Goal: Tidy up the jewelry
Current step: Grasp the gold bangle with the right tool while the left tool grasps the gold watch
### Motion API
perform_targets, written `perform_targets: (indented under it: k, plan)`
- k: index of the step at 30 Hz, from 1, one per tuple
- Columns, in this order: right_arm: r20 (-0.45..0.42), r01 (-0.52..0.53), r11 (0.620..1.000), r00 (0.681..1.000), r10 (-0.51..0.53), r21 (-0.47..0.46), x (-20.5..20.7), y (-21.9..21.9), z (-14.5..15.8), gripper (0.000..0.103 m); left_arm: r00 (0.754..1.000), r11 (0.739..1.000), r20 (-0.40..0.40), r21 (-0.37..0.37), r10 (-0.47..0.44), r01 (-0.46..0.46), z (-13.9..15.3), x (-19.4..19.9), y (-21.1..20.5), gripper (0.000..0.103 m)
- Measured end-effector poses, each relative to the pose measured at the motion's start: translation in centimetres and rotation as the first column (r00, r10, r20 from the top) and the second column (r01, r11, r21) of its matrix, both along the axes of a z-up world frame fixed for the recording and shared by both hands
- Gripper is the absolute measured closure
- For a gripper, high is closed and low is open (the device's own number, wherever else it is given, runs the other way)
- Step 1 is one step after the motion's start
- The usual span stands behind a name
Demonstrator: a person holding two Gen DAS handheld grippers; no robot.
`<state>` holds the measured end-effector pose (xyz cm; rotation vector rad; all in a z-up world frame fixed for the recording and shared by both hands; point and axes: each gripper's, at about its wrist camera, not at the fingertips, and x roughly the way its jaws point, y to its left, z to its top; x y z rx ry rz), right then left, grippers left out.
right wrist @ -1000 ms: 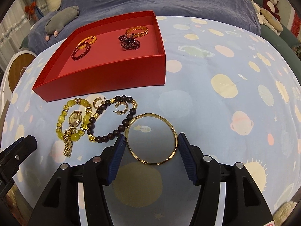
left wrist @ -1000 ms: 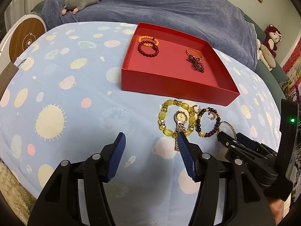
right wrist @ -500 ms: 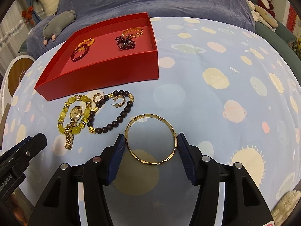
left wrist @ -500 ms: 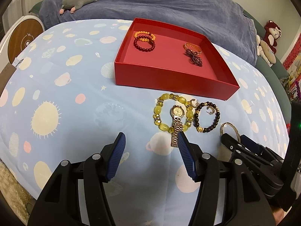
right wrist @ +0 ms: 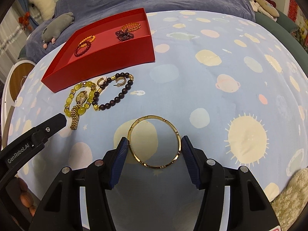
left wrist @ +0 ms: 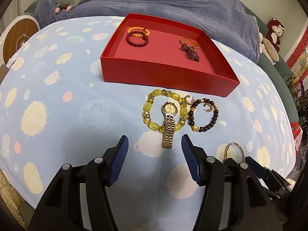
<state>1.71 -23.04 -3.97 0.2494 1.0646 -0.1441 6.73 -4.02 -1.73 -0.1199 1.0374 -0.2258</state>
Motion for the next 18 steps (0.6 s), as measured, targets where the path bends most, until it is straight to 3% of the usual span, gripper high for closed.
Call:
perform_targets:
  k: [4,9,14,18]
  plan:
    - [0.000,-0.001,1.000,1.000,0.001,0.000,-0.1,0.0,0.0,0.048,1.000,1.000,-0.010,0.011,-0.022,0.022,-0.7,0.4,-0.8,0.050]
    - [0.001,-0.004,1.000,1.000,0.004,-0.004,0.0,0.1,0.0,0.048,1.000,0.999,-0.010,0.038,-0.022,0.022,-1.5,0.7,-1.2,0.062]
    - [0.006,-0.011,1.000,1.000,0.011,-0.004,0.0,0.3,0.0,0.048,1.000,0.999,-0.005,0.044,-0.022,0.022,-1.5,1.0,-1.4,0.063]
    - [0.007,-0.023,1.000,1.000,0.023,-0.011,0.0,0.7,0.0,0.048,0.999,0.997,0.006,0.056,-0.045,0.045,-1.6,1.4,-1.8,0.081]
